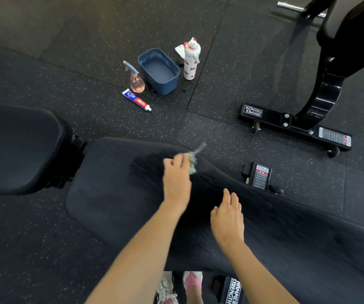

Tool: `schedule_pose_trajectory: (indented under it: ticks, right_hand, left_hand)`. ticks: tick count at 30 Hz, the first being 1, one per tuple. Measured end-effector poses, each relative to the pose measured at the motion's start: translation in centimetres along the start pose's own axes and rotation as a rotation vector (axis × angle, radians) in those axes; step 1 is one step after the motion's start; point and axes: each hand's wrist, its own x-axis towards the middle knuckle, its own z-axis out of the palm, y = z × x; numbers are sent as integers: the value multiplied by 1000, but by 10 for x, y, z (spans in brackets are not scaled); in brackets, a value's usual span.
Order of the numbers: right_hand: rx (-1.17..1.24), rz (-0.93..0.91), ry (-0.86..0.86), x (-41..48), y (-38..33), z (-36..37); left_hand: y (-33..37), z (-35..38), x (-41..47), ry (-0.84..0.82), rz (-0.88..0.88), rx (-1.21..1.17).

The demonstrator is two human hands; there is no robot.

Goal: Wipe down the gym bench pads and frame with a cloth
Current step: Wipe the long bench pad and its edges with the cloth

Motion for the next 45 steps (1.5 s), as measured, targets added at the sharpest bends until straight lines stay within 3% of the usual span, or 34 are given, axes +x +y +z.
schedule_pose_trajectory:
  ticks: [4,7,9,13,15,17,21,25,28,35,37,42,45]
  right_hand:
    - [-56,5,36,6,13,-9]
    - [-98,40,29,10,20,-19]
    - [-72,35,38,13,23,-23]
    - [-40,2,38,22,24,-27]
    - [-36,-6,33,26,25,-28]
    - [-41,-5,29,29,27,-29]
    - [-89,0,26,34,35,-30]
    - [-125,-7,26,42,36,-34]
    - [-142,-65,10,47,22,-33]
    - [-150,-251,-98,58,-25,-26]
    - [-173,-294,-100,60,-32,-24]
    - [-219,-373,-118,60,-47,-21]
    - [-231,-422,-118,62,-58,-14]
  left_hand:
    - [33,19,-27,-221,420,-17]
    - [28,16,-13,-313,563,26]
    - [13,5,7,-287,500,83]
    - [-24,-18,37,-30,-58,161]
    - [-19,-15,42,19,-210,168]
    - [3,-3,40,7,-186,121]
    - [52,30,11,-141,204,20]
    - [50,28,20,-258,436,103]
    - [29,9,48,-296,341,200]
    - [-85,-60,77,63,-377,347]
    - [-85,-57,74,134,-464,303]
    - [-35,-20,56,54,-66,249]
    - [-43,-27,58,-39,96,200]
